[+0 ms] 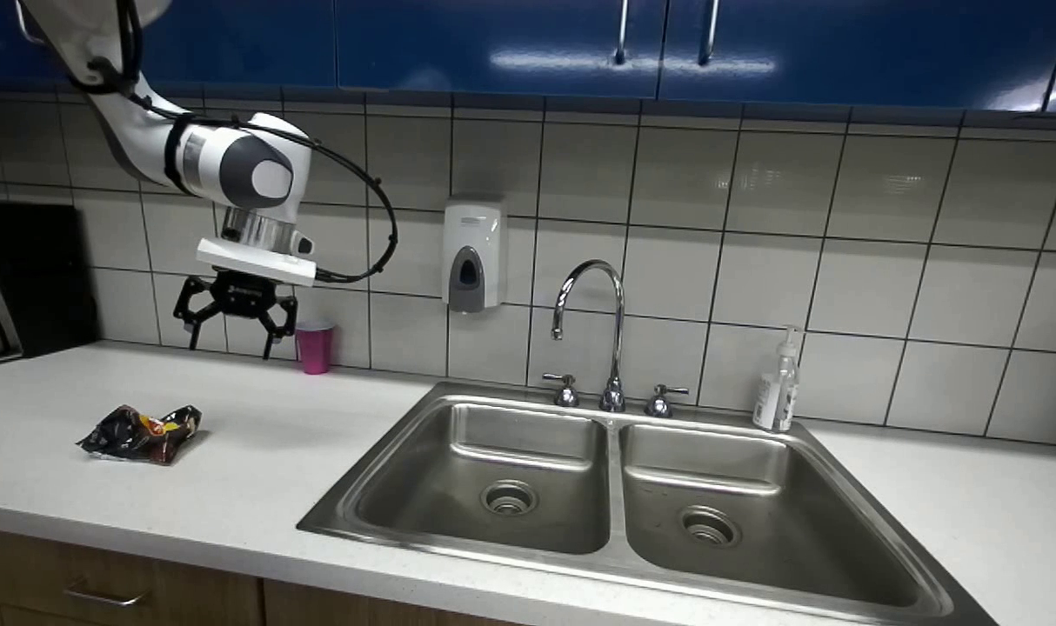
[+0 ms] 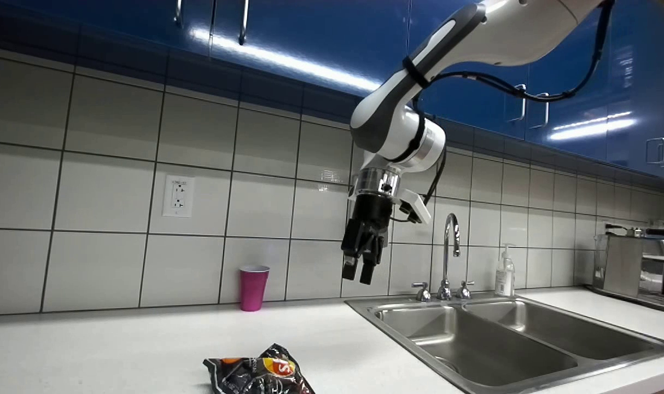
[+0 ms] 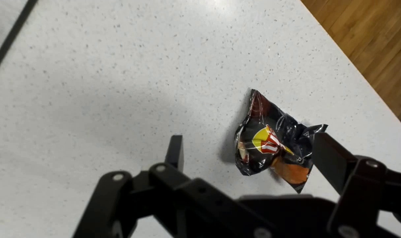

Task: Put the black packet in the left sink

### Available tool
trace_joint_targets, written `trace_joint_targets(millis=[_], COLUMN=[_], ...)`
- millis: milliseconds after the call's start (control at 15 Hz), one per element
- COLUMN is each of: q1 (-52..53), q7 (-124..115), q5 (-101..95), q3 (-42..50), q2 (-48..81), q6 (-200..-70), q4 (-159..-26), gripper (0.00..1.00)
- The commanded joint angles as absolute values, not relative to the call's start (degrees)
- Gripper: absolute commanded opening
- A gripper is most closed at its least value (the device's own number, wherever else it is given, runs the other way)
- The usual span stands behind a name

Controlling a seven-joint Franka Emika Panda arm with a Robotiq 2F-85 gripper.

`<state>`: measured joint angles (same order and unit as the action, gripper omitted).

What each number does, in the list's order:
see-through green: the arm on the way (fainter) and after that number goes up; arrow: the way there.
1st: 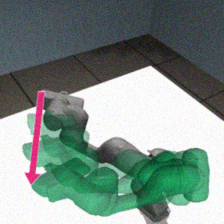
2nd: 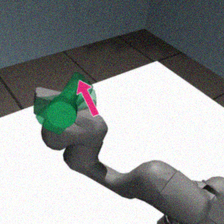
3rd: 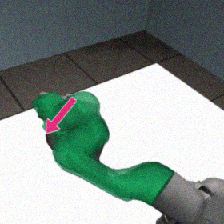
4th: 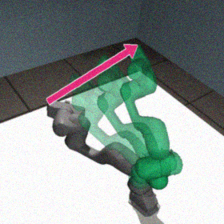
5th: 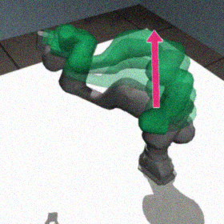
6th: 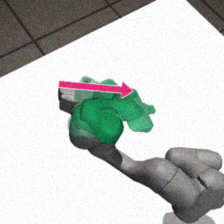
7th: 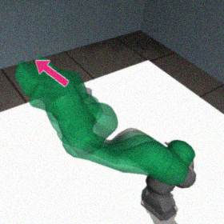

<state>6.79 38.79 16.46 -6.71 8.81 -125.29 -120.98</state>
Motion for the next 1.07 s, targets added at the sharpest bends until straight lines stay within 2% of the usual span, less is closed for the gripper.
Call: trace_joint_targets(millis=[0, 1000], q1=[6.0, 7.2], q7=[47.4, 65.9], q5=[16.7, 12.8], q3=[-9.4, -14.9], q2=[12.0, 25.7], q6=[-121.2, -120.9], q4=[-116.1, -106.7], gripper=[1.0, 1.0])
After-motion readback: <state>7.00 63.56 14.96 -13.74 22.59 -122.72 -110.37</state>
